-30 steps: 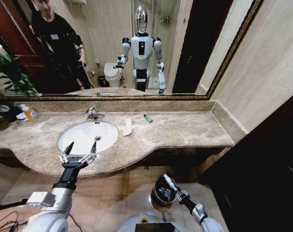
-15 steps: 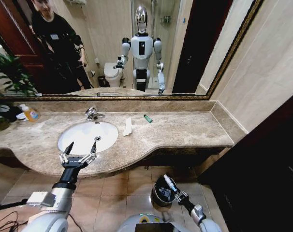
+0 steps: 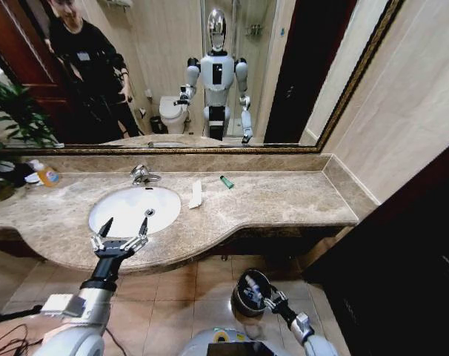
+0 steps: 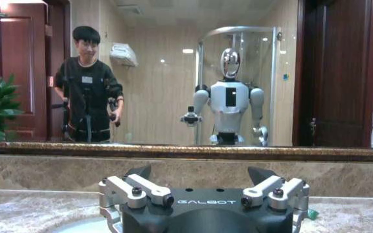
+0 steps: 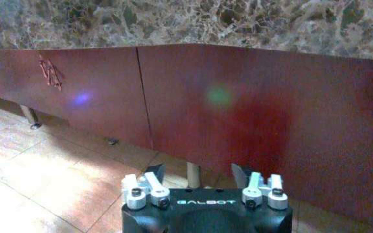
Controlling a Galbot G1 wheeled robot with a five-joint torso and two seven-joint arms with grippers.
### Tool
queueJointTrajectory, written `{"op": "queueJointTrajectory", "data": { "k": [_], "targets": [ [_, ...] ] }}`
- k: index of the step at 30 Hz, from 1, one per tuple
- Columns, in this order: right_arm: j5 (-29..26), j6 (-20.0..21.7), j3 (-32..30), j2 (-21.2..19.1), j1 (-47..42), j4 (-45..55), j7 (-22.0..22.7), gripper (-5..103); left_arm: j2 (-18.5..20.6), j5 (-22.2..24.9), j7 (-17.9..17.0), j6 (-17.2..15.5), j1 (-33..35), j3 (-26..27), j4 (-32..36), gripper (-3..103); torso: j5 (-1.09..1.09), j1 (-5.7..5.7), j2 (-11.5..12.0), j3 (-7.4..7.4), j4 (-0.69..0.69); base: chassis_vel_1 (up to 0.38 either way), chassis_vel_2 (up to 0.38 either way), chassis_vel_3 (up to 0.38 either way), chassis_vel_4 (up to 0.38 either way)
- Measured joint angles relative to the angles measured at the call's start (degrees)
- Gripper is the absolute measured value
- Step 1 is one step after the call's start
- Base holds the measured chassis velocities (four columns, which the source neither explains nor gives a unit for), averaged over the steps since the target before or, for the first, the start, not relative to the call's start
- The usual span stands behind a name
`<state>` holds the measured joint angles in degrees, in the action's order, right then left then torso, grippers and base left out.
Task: Pick up the trash from the sink and place it in the trash bin.
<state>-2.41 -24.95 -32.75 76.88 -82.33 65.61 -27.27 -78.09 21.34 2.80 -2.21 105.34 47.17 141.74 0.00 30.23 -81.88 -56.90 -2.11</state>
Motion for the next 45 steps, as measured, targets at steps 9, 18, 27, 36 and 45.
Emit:
{"op": "queueJointTrajectory", "data": {
  "k": [9, 18, 27, 36, 45],
  "targets": [
    [0.32, 0.58, 0.18, 0.18, -0.34, 1.16, -0.21, 99, 0.00, 0.00, -0.01, 0.00, 0.00, 0.00, 0.00, 100, 0.00, 0.00, 0.00, 0.00, 0.00, 0.000, 0.000, 0.000, 0.000],
    [-0.02, 1.02, 0.25, -0.05, -0.77, 2.00, -0.27, 100, 0.00, 0.00, 0.00, 0.00, 0.00, 0.00, 0.00, 100, 0.00, 0.00, 0.00, 0.00, 0.00, 0.000, 0.000, 0.000, 0.000],
    [-4.65, 1.95, 0.44, -2.89, -3.71, 8.04, -0.55, 100, 0.00, 0.00, 0.00, 0.00, 0.00, 0.00, 0.00, 100, 0.00, 0.00, 0.00, 0.00, -0.01, 0.000, 0.000, 0.000, 0.000],
    [-9.76, 4.43, -0.02, -6.66, -9.62, 18.79, -0.71, 100, 0.00, 0.00, 0.00, 0.00, 0.00, 0.00, 0.00, 100, 0.00, 0.00, 0.00, 0.00, 0.00, 0.000, 0.000, 0.000, 0.000],
    [-14.02, 4.71, -1.79, -8.94, -13.52, 30.54, -1.47, 100, 0.00, 0.00, 0.00, 0.00, 0.00, 0.00, 0.00, 100, -0.01, 0.00, 0.00, 0.00, 0.00, 0.000, 0.000, 0.000, 0.000]
  ]
}}
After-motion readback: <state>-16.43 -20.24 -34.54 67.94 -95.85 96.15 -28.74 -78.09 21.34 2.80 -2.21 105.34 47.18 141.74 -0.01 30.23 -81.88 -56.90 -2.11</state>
